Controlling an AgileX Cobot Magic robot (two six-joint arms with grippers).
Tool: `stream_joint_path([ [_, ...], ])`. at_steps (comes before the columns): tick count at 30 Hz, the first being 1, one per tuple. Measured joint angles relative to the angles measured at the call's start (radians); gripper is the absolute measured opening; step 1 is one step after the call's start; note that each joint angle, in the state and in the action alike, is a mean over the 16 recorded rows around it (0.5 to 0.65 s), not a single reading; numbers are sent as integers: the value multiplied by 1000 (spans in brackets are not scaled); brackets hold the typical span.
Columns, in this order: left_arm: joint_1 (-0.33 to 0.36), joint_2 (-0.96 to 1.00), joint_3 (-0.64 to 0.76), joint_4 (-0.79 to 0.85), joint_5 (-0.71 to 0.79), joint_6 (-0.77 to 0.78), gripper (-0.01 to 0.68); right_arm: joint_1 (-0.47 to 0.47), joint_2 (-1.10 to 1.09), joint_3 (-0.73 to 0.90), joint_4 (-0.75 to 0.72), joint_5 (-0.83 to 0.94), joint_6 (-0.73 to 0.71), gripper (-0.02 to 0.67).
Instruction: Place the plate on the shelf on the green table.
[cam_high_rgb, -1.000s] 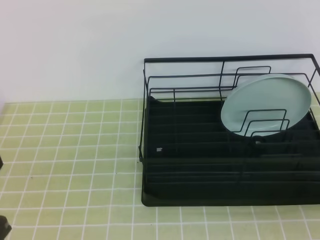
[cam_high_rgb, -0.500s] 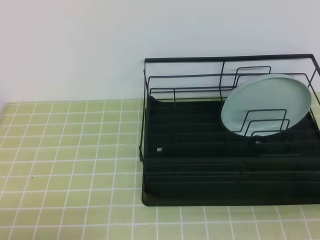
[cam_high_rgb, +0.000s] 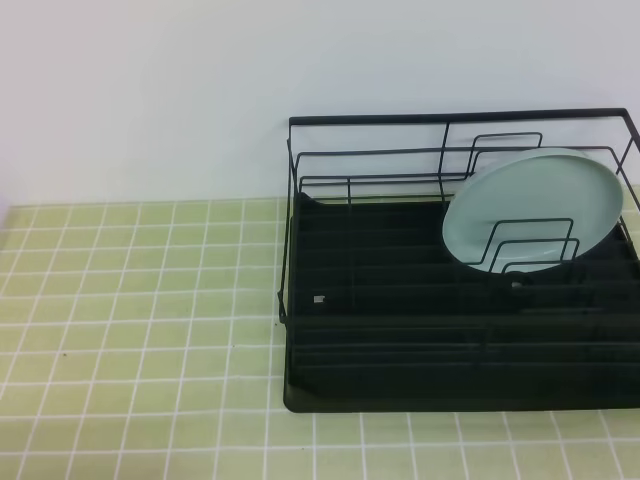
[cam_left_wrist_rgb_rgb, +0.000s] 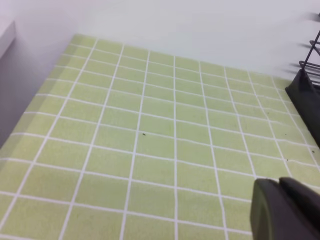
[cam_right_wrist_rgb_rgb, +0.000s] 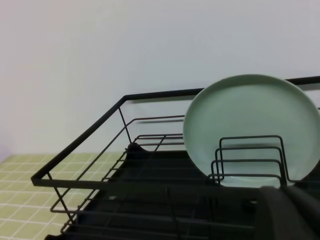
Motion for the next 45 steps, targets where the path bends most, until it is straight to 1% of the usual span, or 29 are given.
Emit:
stream_joint_path([
  [11,0,1,2,1,0,0,0,0,0,1,-7,0,0,-2],
  [16,0,1,2,1,1,0,0,0,-16,1,-102,-6,38,-2],
  [19,0,1,2,1,1,0,0,0,-34,0,-233,-22,130,-2],
  [21,0,1,2,1,1,0,0,0,-49,0,-363,-35,228,-2],
  [25,0,1,2,1,1,0,0,-1,-89,0,-702,-50,495,-2],
  [30,0,1,2,1,1,0,0,-2,-134,0,-1132,-45,871,-2],
  [34,0,1,2,1,1,0,0,-3,-156,1,-1387,-21,1102,-2],
  [36,0,1,2,1,1,0,0,-4,-163,1,-1467,-3,1177,-2],
  [38,0,1,2,0,1,0,0,-4,-166,1,-1511,14,1221,-2],
  [42,0,1,2,0,1,0,0,-4,-164,1,-1535,35,1258,-2],
  [45,0,1,2,0,1,0,0,-4,-164,1,-1531,36,1259,-2],
])
